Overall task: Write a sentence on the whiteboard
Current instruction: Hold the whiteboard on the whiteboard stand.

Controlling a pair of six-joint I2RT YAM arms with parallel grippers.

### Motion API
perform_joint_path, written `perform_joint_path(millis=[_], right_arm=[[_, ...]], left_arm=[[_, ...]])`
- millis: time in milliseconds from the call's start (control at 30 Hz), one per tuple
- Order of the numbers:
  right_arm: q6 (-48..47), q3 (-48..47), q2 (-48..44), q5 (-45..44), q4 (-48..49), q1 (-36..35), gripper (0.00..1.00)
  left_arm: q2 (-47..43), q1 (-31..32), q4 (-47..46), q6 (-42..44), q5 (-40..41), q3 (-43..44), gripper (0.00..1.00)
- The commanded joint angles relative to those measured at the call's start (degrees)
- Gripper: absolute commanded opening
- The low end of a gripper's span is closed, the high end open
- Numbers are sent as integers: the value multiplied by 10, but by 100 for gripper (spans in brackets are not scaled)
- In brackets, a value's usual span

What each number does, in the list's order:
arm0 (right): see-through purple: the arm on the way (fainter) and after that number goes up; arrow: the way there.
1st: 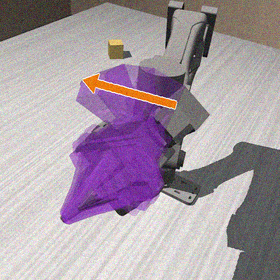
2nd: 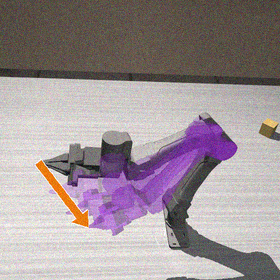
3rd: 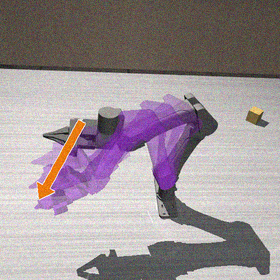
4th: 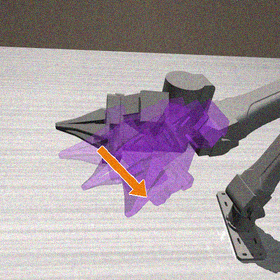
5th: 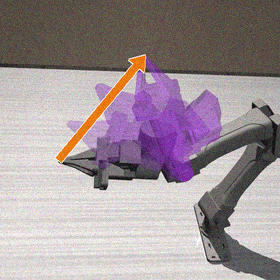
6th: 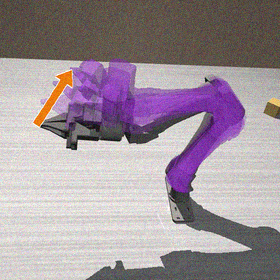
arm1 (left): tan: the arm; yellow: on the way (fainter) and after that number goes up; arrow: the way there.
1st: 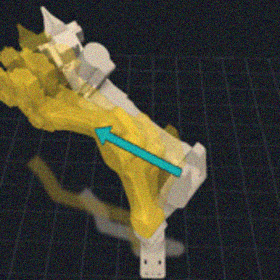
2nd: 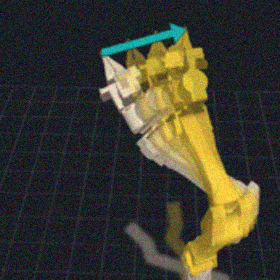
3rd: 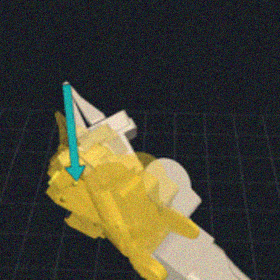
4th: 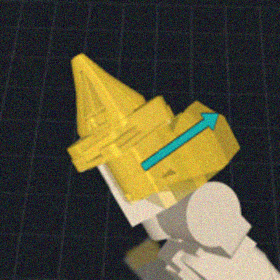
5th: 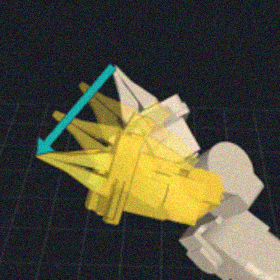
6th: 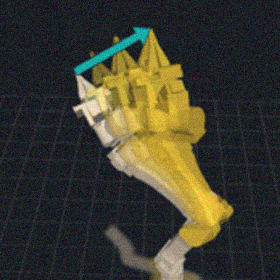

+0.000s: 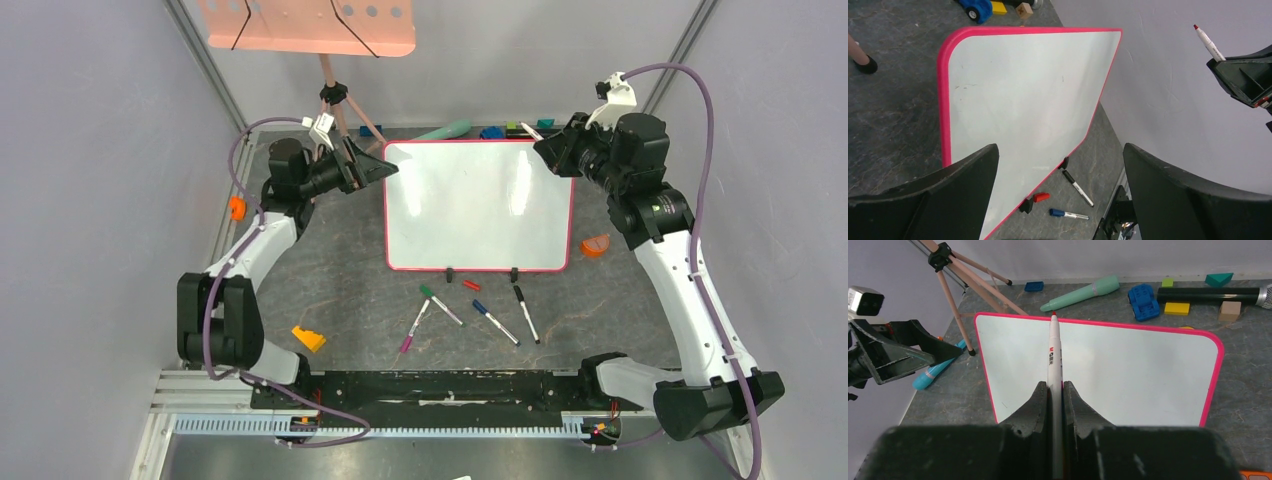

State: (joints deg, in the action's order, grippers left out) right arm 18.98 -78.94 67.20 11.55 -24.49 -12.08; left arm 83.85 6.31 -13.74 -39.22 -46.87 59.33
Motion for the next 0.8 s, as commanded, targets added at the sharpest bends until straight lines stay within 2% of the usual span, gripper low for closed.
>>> perform_joint_path(millis=[0,100,267,400,500,667,767], right_arm=[[-13,-7,-9,-12,9,-1,0],[-15,-9,-7,-14,10,-1,0],[-19,-8,-7,-18,15,-2,0],[-21,-9,-6,-25,20,-1,0],[-24,-10,-5,-32,23,-1,0],[-23,-8,-2,-34,34,-1,0],[-20,-2,-2,-36,44,-1,0]], left_arm=[[52,-10,-182,-145,-57,-39,100],[80,-10,-269,-185,-68,-58,100],[105,-14,-333,-129,-78,-103,100],[127,-34,-464,-104,-96,-160,95],[153,-55,-557,-117,-110,-191,91],[200,-85,-637,-118,-158,-202,87],[234,-89,-653,-130,-166,-203,88]])
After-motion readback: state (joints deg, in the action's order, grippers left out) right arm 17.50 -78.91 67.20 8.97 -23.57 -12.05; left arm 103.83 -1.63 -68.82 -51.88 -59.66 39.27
